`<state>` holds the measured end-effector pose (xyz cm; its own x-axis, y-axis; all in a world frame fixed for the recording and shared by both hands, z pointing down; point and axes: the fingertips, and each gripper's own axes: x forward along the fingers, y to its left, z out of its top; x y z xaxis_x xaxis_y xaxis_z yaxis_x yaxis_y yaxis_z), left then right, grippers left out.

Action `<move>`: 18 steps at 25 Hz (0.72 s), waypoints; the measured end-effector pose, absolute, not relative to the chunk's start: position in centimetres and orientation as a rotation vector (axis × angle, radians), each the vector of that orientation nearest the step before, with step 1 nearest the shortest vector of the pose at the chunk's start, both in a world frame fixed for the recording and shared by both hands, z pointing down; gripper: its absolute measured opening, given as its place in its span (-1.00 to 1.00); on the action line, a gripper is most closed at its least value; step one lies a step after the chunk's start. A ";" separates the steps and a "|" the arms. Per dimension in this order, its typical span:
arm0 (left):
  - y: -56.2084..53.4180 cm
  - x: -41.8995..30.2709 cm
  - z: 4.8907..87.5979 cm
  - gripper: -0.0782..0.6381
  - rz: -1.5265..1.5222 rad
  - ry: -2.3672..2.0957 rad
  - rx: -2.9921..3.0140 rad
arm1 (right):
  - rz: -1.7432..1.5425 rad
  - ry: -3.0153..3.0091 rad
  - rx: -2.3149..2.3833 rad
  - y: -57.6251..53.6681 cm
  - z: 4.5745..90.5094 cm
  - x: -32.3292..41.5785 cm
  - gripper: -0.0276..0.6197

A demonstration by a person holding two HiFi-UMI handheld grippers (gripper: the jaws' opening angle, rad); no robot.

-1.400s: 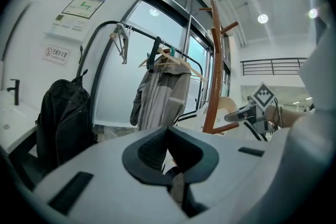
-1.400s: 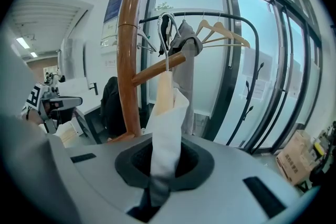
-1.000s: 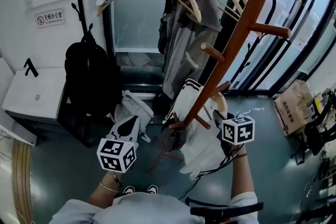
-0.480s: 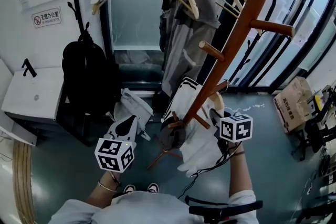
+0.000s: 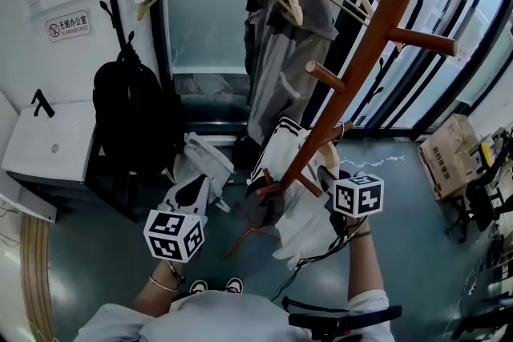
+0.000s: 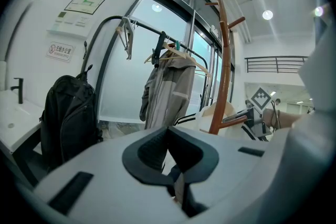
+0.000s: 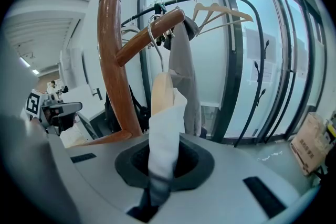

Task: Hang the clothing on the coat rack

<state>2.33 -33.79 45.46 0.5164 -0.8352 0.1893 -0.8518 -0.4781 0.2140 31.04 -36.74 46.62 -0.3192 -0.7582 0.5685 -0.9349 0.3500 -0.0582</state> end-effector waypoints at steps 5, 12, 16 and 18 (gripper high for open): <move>-34.0 2.3 45.5 -0.76 0.082 -1.416 2.478 | 0.540 -2.180 1.462 -36.8 47.1 30.6 -0.80; -34.3 2.2 45.7 -0.76 0.079 -1.418 2.469 | 0.539 -2.195 1.438 -36.7 47.6 30.1 -0.80; -34.3 2.2 45.9 -0.76 0.080 -1.414 2.467 | 0.544 -2.215 1.417 -36.5 48.0 29.6 -0.80; -34.3 2.1 45.9 -0.76 0.079 -1.416 2.465 | 0.544 -2.225 1.412 -36.5 48.1 29.6 -0.80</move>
